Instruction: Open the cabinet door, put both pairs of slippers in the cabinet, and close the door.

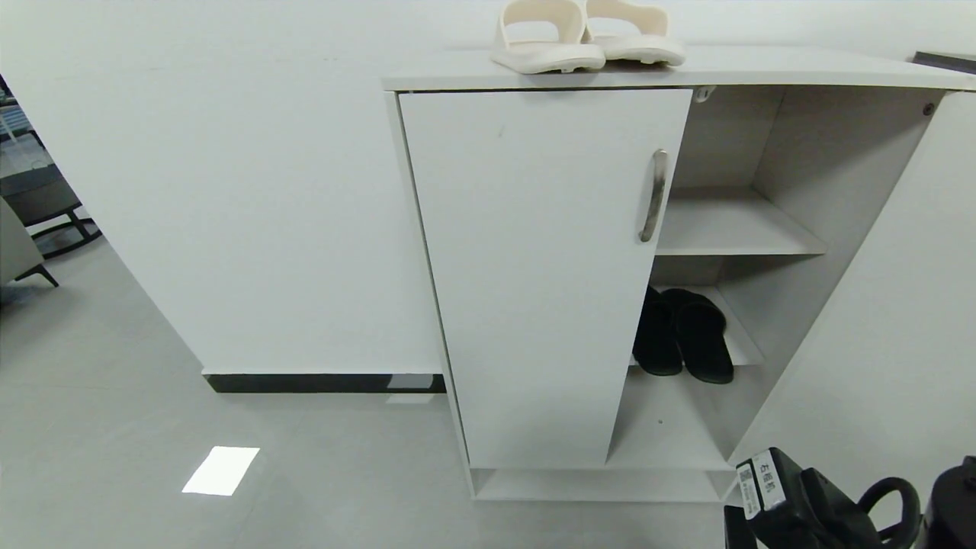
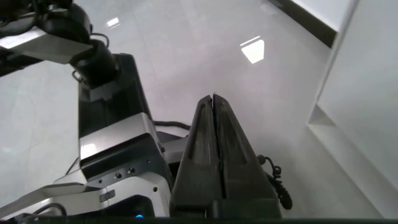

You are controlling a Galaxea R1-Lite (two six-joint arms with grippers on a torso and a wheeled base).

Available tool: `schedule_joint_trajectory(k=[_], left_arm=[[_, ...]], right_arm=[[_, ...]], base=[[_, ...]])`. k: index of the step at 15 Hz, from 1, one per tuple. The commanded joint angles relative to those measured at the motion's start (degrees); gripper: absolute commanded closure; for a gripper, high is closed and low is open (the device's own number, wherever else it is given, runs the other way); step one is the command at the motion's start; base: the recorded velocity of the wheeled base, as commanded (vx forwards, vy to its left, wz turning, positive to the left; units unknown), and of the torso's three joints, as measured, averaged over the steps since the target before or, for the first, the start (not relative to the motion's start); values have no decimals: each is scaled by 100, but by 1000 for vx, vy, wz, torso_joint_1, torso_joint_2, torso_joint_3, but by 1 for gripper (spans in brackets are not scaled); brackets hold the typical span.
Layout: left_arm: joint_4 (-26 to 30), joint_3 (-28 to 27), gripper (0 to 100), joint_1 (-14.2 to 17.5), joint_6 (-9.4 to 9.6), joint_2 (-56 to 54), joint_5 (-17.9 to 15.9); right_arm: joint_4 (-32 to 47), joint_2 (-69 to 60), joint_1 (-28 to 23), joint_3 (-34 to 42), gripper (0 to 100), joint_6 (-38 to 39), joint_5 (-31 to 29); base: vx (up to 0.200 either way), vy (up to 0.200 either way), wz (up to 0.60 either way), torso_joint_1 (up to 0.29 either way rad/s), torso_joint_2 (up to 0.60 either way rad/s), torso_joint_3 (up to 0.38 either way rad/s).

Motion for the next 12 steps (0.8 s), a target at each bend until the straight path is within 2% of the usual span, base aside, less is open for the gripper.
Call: schedule_joint_trajectory(k=[1, 4, 8, 12], left_arm=[[-2, 0, 100, 1, -2, 9, 0], [-2, 0, 100, 1, -2, 9, 0], [-2, 0, 100, 1, -11, 9, 0], [-2, 0, 100, 1, -11, 9, 0]], right_arm=[[-2, 39, 1, 0, 100, -1, 1], [-2, 39, 1, -9, 100, 8, -17], [7, 39, 1, -9, 100, 8, -34], [86, 83, -166, -176, 100, -1, -43]], base=[[0, 0, 0, 0, 0, 0], [0, 0, 0, 9, -27, -12], [0, 0, 0, 61, -247, -255], [0, 0, 0, 174, -524, -295]])
